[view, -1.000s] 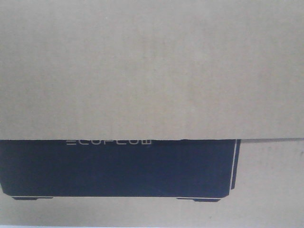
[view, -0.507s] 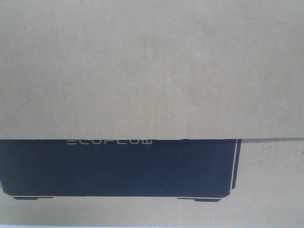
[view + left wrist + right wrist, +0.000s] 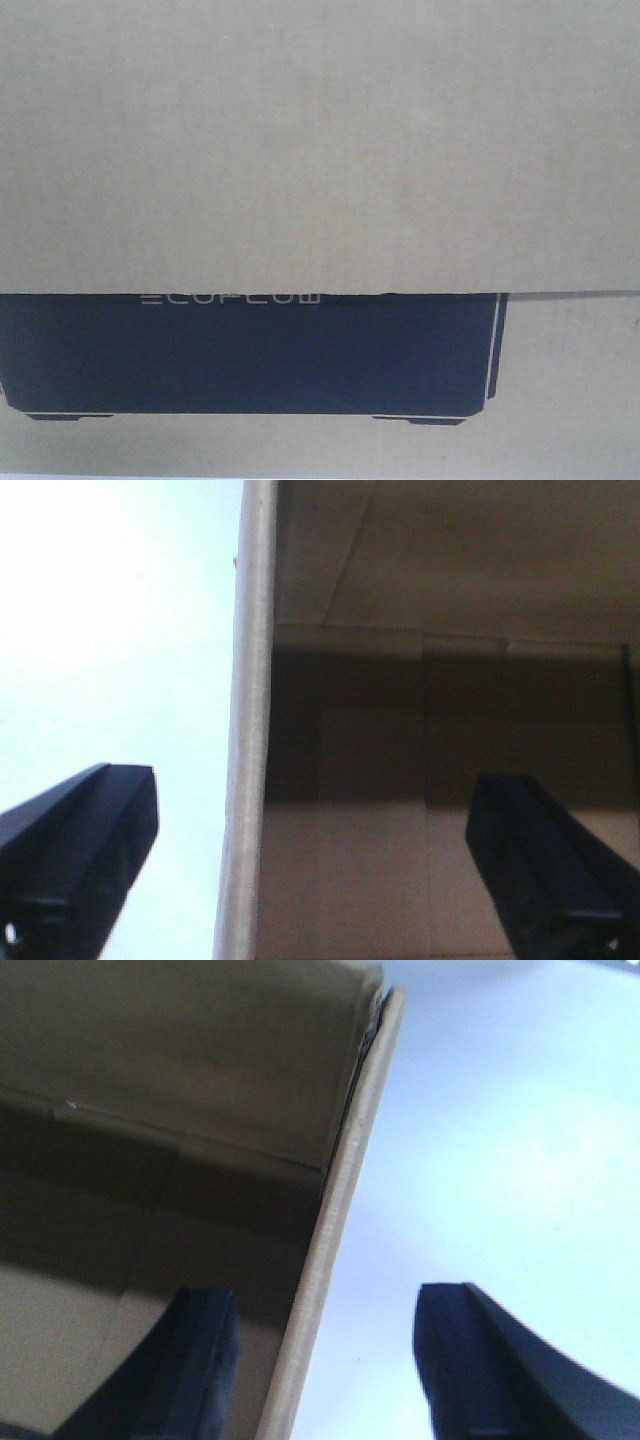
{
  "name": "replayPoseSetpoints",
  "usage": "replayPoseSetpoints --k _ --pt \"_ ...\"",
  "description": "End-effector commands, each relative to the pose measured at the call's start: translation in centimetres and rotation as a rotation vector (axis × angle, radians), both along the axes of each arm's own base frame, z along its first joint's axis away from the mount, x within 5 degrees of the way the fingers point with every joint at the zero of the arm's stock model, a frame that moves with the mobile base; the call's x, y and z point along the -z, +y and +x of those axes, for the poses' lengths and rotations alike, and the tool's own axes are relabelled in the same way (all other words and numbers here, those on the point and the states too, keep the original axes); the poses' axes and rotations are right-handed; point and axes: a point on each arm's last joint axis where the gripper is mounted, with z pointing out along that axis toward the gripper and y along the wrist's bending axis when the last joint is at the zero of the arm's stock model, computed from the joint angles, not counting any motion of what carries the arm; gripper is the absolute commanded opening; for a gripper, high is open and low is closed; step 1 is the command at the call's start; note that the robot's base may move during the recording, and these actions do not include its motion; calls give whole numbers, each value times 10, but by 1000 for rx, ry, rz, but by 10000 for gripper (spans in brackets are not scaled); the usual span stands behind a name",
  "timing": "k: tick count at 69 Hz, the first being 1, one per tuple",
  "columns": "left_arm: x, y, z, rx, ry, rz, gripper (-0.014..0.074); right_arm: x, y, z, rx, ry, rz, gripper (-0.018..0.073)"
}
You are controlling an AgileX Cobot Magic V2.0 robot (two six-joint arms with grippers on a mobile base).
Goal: Grab box from left shelf to table start
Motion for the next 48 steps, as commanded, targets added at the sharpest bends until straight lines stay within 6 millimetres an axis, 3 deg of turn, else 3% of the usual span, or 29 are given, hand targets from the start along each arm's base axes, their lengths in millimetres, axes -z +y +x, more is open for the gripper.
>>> replayPoseSetpoints --k 1,17,27,48 --pt "-34 1 -28 -1 -154 -30 410 -31 -9 -22 2 -158 22 403" --pt "-64 8 -85 -9 -347 -39 75 -47 -21 -60 0 -276 59 60" --pt "-65 12 -114 -24 -462 -37 -109 -36 -25 -74 -8 -317 67 57" --pt "-23 19 -153 -51 -606 -36 -99 13 -34 -108 -37 -437 95 57"
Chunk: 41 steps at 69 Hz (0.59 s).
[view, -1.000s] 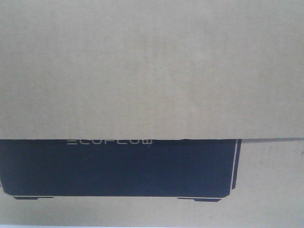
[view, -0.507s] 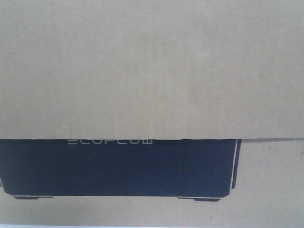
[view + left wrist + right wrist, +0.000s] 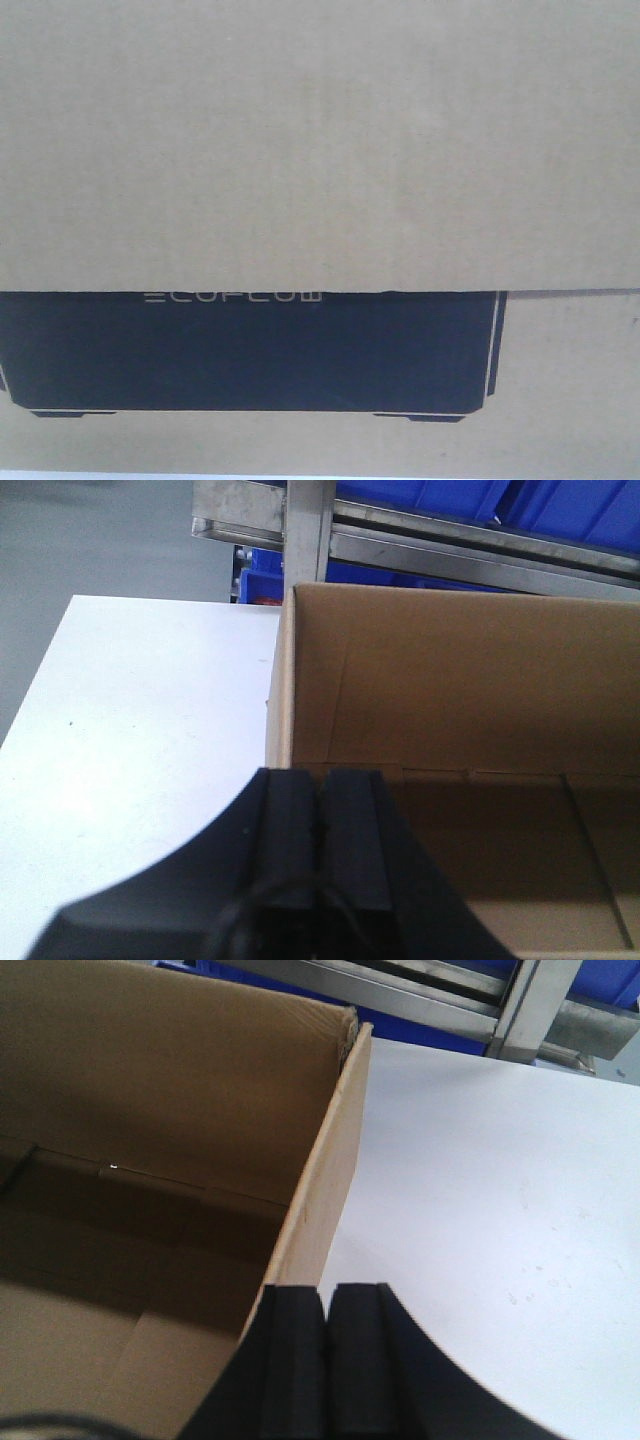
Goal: Grab box from left shelf to table start
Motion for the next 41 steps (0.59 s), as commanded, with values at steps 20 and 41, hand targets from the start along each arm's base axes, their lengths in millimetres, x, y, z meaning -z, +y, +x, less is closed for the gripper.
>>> replayPoseSetpoints --k 20,41 --pt "49 6 -55 -14 -323 -33 -104 31 -15 -51 -31 -325 61 57" --pt "110 12 -87 -36 -517 -30 -104 79 -23 -80 -46 -452 95 57"
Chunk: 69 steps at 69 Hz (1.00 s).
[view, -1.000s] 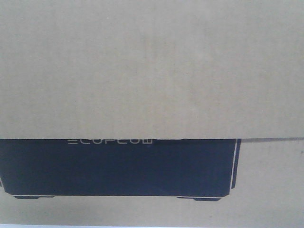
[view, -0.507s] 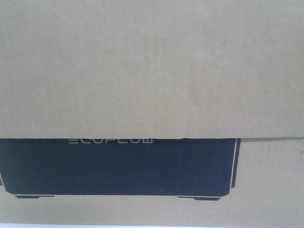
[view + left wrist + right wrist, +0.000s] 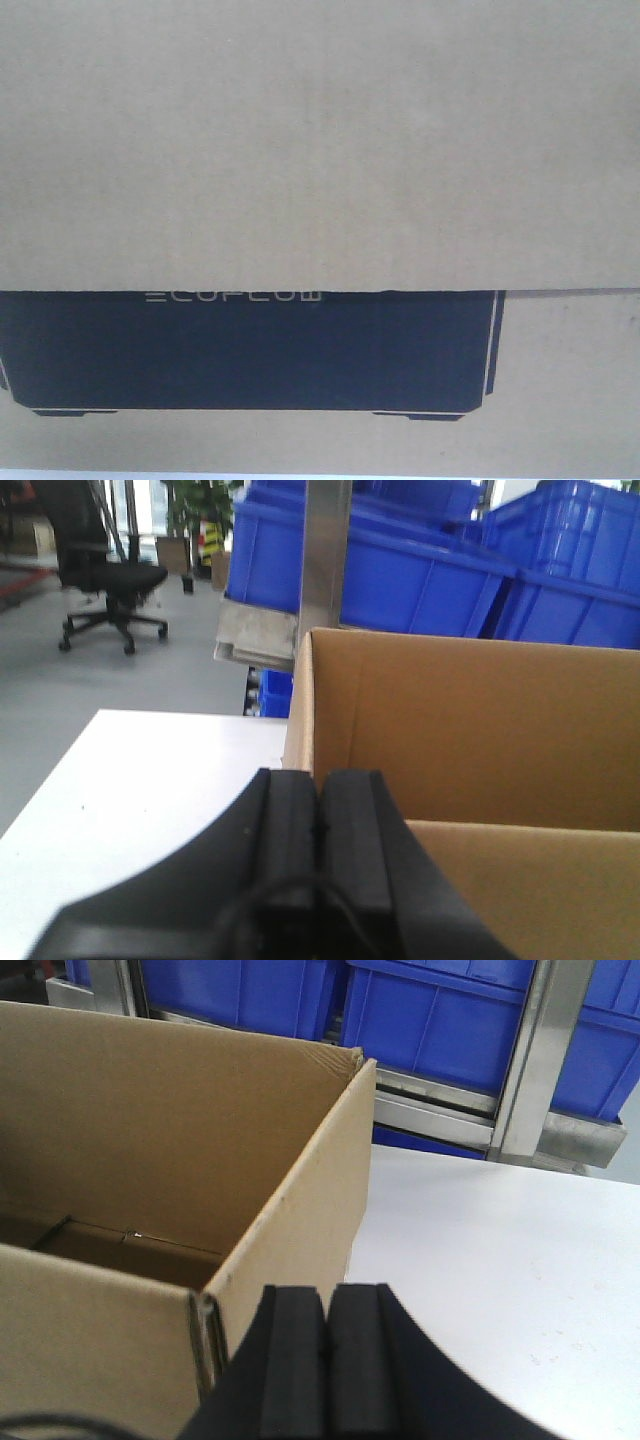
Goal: Grab box from left shelf to table start
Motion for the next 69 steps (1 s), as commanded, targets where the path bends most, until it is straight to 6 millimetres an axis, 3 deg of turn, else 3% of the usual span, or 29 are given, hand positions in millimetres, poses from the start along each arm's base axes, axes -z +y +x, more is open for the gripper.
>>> replayPoseSetpoints --k 1,16,69 --pt "2 2 -4 -12 -129 2 -104 -4 -1 -4 -8 -136 11 57" --pt "30 1 12 -21 -88 17 -104 10 -1 -7 -17 -181 22 57" --pt "31 1 14 -23 -109 14 -104 9 0 -7 -20 -203 28 57"
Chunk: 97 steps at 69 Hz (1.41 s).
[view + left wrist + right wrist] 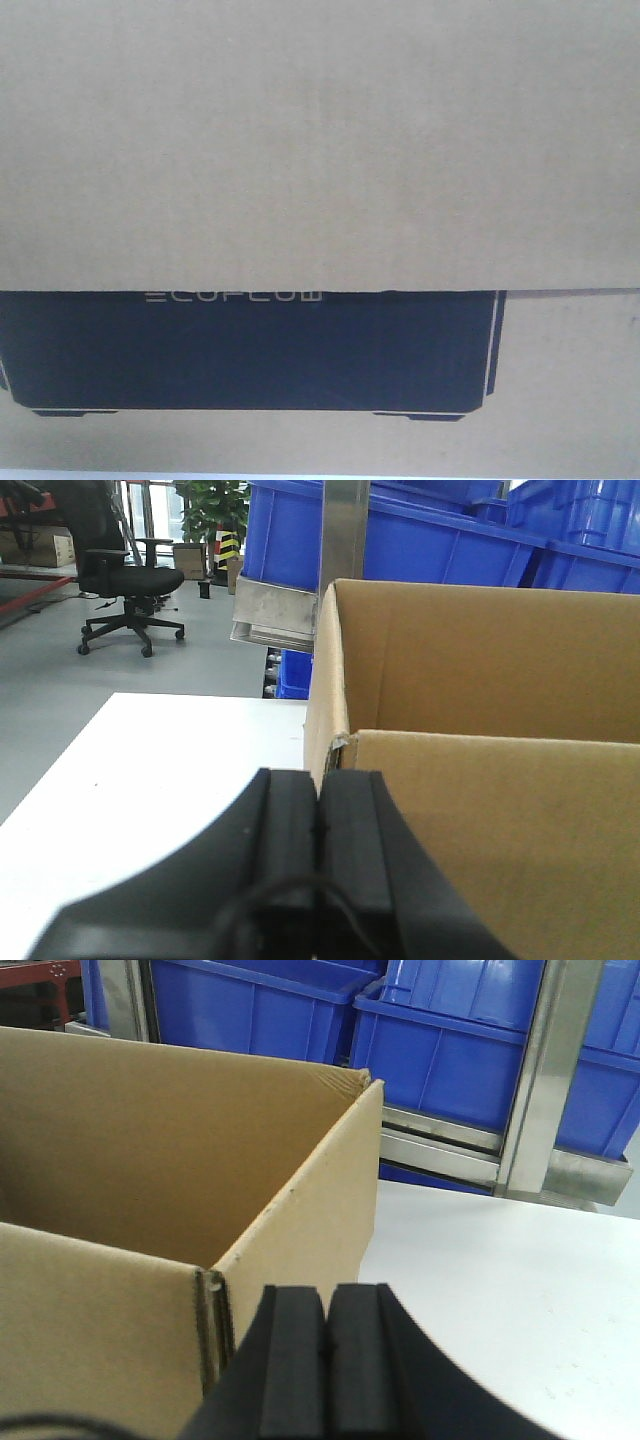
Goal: Grab box from left shelf to table start
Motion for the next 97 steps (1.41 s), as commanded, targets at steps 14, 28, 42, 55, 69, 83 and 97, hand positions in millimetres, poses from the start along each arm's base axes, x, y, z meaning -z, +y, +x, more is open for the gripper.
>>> replayPoseSetpoints --k 14,28,42,55,69,83,97 --pt "2 -1 5 9 -93 -35 -104 -16 0 -1 -6 -109 7 57" --pt "40 -1 21 -3 -139 -50 -104 -16 0 -1 -6 -109 7 57" --pt "68 -1 28 -15 -187 -56 -104 -16 0 -1 -6 -109 7 57" --pt "72 -1 28 -10 -130 -50 -104 -16 0 -1 -6 -108 7 57" --pt "72 -1 28 -10 -130 -50 -104 -16 0 -1 -6 -108 7 57" --pt "72 -1 28 -10 -130 -50 -104 -16 0 -1 -6 -108 7 57" --pt "72 -1 28 -10 -130 -50 -104 -16 0 -1 -6 -108 7 57"
